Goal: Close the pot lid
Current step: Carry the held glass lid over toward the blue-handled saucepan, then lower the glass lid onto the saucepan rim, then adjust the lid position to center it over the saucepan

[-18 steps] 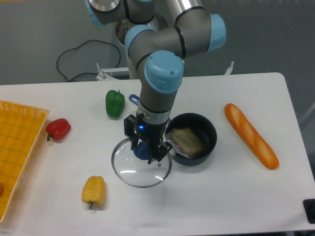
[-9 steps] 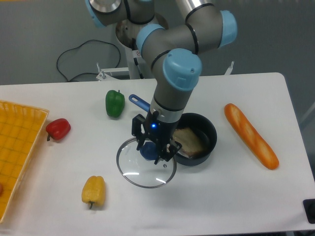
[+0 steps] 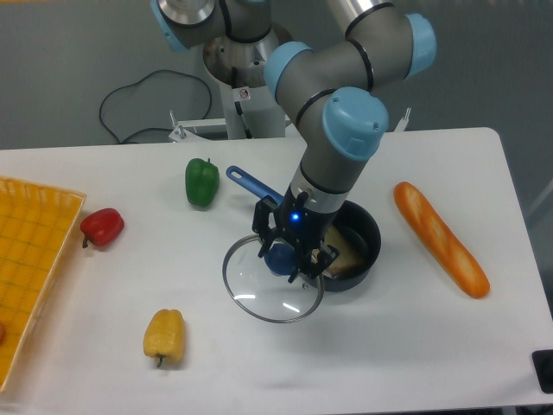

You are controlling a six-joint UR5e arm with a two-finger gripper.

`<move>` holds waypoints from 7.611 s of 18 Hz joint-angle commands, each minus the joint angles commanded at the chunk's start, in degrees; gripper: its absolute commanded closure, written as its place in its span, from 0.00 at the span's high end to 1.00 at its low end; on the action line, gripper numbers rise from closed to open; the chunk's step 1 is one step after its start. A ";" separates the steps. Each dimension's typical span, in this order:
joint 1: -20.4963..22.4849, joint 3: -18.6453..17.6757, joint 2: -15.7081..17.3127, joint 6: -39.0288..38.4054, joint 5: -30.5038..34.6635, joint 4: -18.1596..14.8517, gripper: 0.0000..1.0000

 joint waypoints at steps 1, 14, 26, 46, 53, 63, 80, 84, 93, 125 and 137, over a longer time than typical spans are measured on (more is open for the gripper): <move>0.62 -0.27 0.00 0.27 -0.44 -0.44 0.51; 4.93 -0.80 0.70 5.54 -3.87 -4.14 0.51; 10.02 -5.54 0.62 16.96 -3.78 -5.63 0.51; 12.84 -6.17 1.41 21.89 -3.96 -10.38 0.51; 13.54 -3.62 1.41 20.14 -7.12 -12.66 0.51; 13.89 -4.14 1.14 20.93 -6.86 -12.58 0.51; 15.21 -5.11 -0.26 23.65 -6.59 -12.31 0.52; 15.12 -5.11 -0.26 23.65 -6.68 -12.31 0.52; 15.04 -5.11 -0.79 23.74 -6.68 -12.05 0.53; 15.04 -5.20 -1.93 24.44 -6.42 -11.96 0.60; 15.04 -5.55 -2.02 24.71 -6.33 -11.96 0.61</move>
